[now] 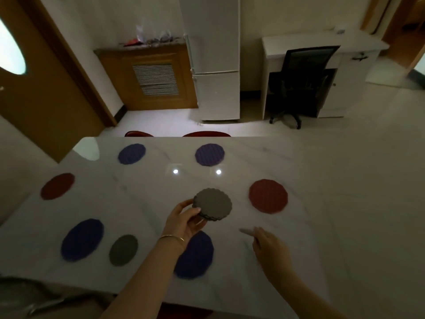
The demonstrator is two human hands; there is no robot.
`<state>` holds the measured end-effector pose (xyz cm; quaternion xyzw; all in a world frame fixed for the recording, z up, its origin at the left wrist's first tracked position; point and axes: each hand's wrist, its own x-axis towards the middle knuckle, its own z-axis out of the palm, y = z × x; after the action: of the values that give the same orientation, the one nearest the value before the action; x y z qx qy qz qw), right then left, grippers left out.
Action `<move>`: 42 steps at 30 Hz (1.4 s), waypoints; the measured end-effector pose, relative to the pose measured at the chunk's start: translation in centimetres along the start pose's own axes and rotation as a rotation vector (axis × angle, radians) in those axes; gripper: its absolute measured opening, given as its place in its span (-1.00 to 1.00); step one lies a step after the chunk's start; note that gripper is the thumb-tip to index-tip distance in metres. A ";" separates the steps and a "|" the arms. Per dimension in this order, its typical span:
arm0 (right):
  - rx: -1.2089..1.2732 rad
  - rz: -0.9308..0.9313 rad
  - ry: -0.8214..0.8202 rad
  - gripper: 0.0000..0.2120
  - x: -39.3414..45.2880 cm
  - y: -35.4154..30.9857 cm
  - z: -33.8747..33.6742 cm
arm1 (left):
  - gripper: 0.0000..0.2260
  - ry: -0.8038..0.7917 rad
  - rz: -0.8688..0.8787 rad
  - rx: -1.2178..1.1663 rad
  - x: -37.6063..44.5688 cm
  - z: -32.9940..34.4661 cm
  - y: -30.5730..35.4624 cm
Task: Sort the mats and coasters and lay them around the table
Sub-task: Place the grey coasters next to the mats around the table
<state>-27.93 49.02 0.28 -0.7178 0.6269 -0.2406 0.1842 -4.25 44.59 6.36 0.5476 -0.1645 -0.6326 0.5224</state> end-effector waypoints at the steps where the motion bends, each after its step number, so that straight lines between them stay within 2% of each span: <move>1: -0.005 -0.055 -0.063 -0.67 -0.5 0.3 0.9 | -0.77 0.018 0.002 -0.003 -0.1 -0.4 -0.3; 3: 0.032 0.024 -0.267 -0.70 -1.9 0.7 3.1 | -0.78 0.052 0.000 -0.005 -0.5 -1.2 -1.1; 5: -0.036 0.067 -0.422 -0.70 -3.4 1.2 5.2 | -0.78 0.078 -0.007 -0.020 -0.9 -2.1 -1.6; 10: -0.248 -0.126 -0.495 -0.68 -4.8 2.2 7.5 | -0.77 0.154 -0.029 -0.055 -1.8 -4.3 -3.6; 14: -0.305 -0.183 -0.324 -0.58 -6.0 1.9 6.2 | -0.78 0.173 -0.065 -0.052 -2.3 -4.3 -4.8; 16: -0.182 -0.167 -0.194 -0.54 -5.0 1.9 4.8 | -0.78 0.139 -0.075 -0.055 -2.1 -3.4 -5.1; 19: -0.031 -0.051 0.022 -0.53 -1.6 0.8 1.2 | -0.79 0.075 -0.096 -0.075 -1.6 -0.4 -4.8; 21: 0.078 -0.041 0.090 -0.55 1.3 -0.1 -1.8 | -0.81 0.036 -0.115 -0.094 -1.3 2.5 -4.5; 26: 0.007 -0.162 -0.061 -0.46 9.1 -1.3 -9.4 | -0.84 -0.090 -0.089 -0.160 -0.8 10.8 -2.5; 30: -0.064 -0.246 -0.100 -0.65 13.9 0.5 -14.4 | -0.79 -0.196 -0.011 -0.180 0.3 17.0 -0.8; 32: -0.048 -0.268 -0.102 -0.65 15.7 2.1 -16.5 | -0.80 -0.219 0.032 -0.179 1.4 19.7 -0.2; 36: -0.009 -0.370 -0.095 -0.58 19.7 6.1 -20.5 | -0.79 -0.216 0.083 -0.209 3.6 25.8 0.0; 42: 0.115 -0.478 -0.242 -0.63 25.8 11.9 -25.0 | -0.76 -0.126 0.165 -0.244 5.4 33.4 -0.8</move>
<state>-49.46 22.67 16.92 -0.8573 0.3983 -0.2250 0.2363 -32.75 28.18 14.48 0.4238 -0.1633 -0.6361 0.6238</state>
